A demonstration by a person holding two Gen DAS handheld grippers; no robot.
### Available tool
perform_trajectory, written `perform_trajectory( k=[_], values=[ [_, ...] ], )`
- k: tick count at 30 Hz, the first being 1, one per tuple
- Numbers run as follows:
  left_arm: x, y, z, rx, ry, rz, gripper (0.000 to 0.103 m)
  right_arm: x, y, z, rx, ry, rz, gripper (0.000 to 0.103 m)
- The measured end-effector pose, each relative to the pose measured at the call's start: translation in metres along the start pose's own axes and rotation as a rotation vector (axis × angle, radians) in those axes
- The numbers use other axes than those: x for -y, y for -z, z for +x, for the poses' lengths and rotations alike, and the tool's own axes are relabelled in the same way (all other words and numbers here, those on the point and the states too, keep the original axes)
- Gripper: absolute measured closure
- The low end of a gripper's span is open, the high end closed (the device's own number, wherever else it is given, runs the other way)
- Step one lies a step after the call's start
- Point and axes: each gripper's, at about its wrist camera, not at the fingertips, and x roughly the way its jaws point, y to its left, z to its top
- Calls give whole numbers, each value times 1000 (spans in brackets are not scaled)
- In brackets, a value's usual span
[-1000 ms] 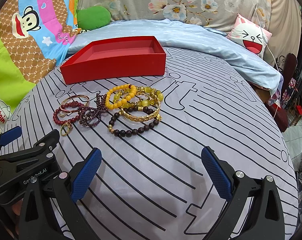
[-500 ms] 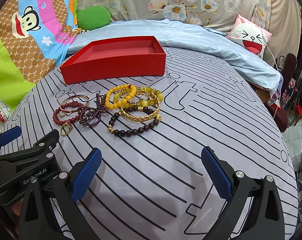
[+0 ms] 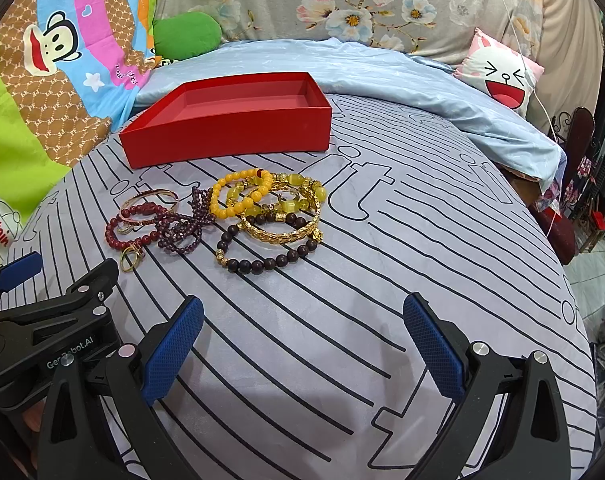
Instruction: Organize jewelry
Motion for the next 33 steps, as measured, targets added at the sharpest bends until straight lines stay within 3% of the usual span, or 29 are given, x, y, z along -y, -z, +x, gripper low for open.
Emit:
perform_trajectory(
  k=[33],
  values=[
    [-2,-4,-7,24,-13,22,13,7,-7,-6,22,-5,-17,7]
  ],
)
